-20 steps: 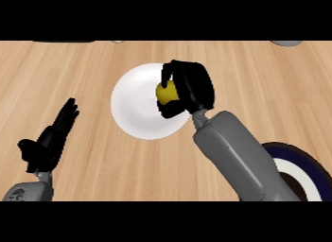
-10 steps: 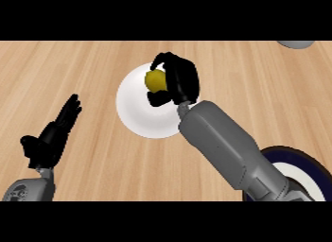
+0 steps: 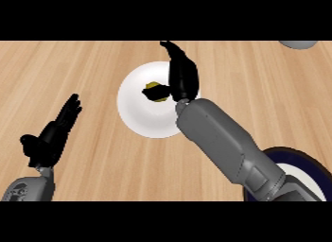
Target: Pick the lemon from the plate and place it in the plate
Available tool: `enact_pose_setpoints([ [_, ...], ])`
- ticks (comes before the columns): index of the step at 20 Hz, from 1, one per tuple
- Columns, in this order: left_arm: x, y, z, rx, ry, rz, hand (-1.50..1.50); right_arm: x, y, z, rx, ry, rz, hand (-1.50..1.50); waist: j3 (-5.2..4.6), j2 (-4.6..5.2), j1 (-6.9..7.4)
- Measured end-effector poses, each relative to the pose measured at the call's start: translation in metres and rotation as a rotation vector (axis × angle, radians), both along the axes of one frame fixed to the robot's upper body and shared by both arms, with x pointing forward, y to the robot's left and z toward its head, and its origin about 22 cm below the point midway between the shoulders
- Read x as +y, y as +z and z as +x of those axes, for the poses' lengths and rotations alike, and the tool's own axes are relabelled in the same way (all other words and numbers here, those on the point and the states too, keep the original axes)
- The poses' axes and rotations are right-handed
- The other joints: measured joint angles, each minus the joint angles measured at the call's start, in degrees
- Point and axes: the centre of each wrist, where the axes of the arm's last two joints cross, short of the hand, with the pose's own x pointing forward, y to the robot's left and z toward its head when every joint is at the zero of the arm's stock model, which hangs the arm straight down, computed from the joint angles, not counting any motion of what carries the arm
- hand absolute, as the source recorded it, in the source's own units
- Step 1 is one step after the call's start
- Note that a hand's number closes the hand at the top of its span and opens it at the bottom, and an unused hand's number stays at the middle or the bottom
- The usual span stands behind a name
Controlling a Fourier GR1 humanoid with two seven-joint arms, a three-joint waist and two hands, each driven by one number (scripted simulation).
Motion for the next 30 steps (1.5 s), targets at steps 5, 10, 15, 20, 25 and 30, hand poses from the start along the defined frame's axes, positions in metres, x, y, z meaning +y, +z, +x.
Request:
enact_pose_setpoints([
  [5,0.0,0.0,0.0,-0.001,0.013,0.0,0.0,-0.015,-0.001,0.001,-0.051,-0.039,0.209,-1.5,0.04,-0.06,-1.11],
  [10,0.01,-0.003,-0.008,0.003,0.036,-0.002,0.0,-0.061,-0.014,0.004,-0.067,-0.035,0.393,-1.5,0.07,-0.33,-2.46],
  [15,0.007,-0.006,-0.013,0.004,0.052,-0.003,0.0,-0.122,-0.041,-0.003,-0.083,-0.001,0.462,-1.5,0.04,-0.67,-3.45],
  [20,0.009,-0.004,-0.015,0.001,0.053,0.001,0.0,-0.184,-0.067,-0.011,-0.099,0.066,0.45,-1.5,0.02,-0.73,-3.57],
  [25,0.01,-0.003,-0.022,0.008,0.049,0.005,0.0,-0.226,-0.089,-0.016,-0.093,0.11,0.428,-1.5,0.01,-0.73,-3.41],
  [30,0.01,-0.004,-0.018,0.006,0.061,0.008,0.0,-0.239,-0.105,-0.02,-0.087,0.126,0.405,-1.5,0.0,-0.77,-3.52],
])
